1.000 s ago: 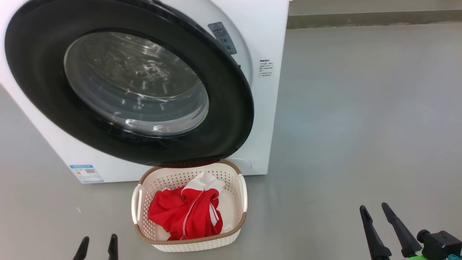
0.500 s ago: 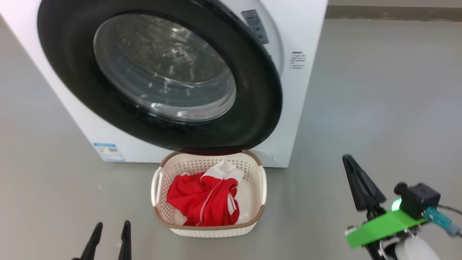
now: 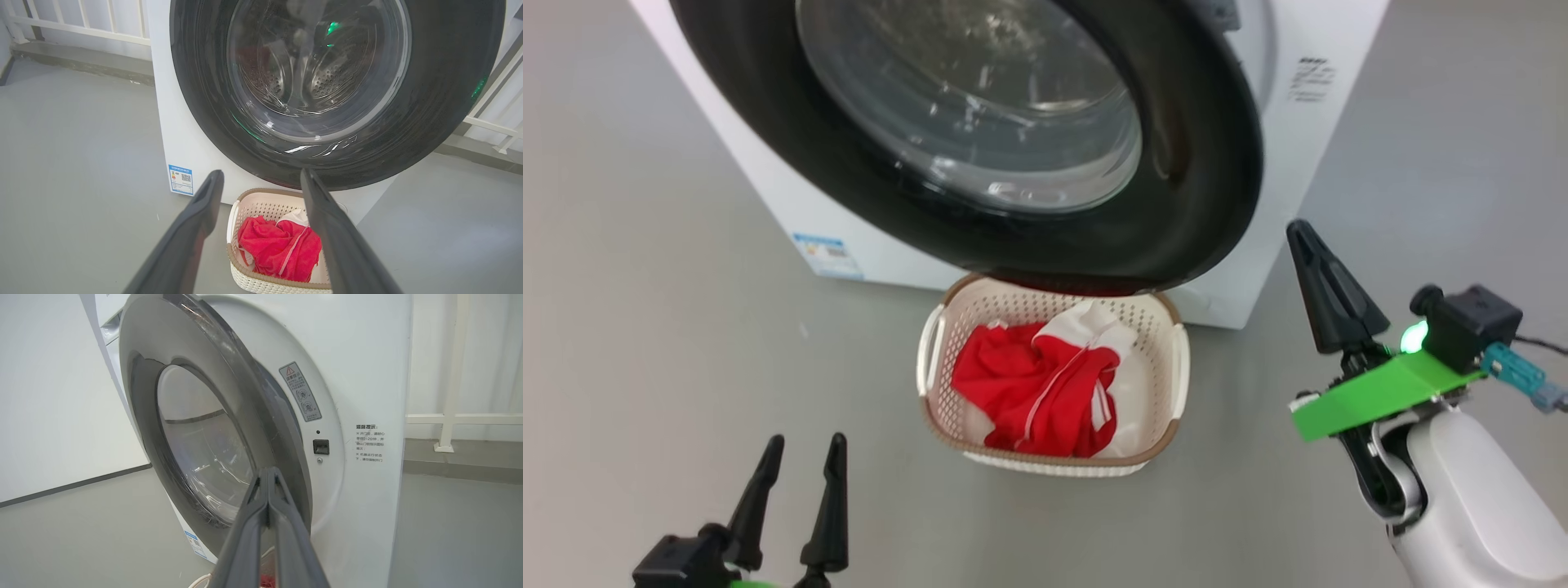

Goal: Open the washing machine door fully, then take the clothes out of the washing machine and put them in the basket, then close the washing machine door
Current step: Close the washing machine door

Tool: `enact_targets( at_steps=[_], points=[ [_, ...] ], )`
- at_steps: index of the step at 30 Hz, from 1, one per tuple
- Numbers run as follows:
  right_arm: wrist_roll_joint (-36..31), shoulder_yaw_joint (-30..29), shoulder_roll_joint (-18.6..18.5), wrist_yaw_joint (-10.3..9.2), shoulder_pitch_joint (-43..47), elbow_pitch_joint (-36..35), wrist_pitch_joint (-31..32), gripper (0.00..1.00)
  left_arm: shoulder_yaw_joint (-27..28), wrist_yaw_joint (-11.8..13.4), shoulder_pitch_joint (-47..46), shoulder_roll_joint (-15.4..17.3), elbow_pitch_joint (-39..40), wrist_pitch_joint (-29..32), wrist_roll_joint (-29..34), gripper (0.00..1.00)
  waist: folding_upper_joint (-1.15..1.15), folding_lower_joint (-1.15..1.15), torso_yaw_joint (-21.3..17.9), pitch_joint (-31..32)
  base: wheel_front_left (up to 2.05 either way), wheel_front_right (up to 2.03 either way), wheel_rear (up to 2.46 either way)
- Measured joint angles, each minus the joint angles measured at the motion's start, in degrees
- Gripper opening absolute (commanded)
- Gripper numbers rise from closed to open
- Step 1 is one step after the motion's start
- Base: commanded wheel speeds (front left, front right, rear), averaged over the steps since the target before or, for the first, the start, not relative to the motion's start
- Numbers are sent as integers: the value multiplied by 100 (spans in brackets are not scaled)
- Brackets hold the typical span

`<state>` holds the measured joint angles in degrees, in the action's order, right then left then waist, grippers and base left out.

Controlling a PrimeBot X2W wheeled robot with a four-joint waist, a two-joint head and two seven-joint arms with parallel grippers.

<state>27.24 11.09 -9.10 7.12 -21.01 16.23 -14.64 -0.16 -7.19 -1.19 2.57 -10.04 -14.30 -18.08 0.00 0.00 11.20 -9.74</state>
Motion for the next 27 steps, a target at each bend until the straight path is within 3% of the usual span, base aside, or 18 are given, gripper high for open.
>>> enact_targets(
  at_steps=[16, 27],
  points=[
    [53, 202, -281, 11, -1148, 314, 0, 0, -333, 0, -613, -23, 41, 0, -271, 100, 0, 0, 439, -883, 0, 0, 0],
    [100, -145, -341, 16, -1558, 234, 0, 0, -472, 0, -848, -34, 108, 0, -369, 100, 0, 0, 590, -1324, 0, 0, 0]
  ],
)
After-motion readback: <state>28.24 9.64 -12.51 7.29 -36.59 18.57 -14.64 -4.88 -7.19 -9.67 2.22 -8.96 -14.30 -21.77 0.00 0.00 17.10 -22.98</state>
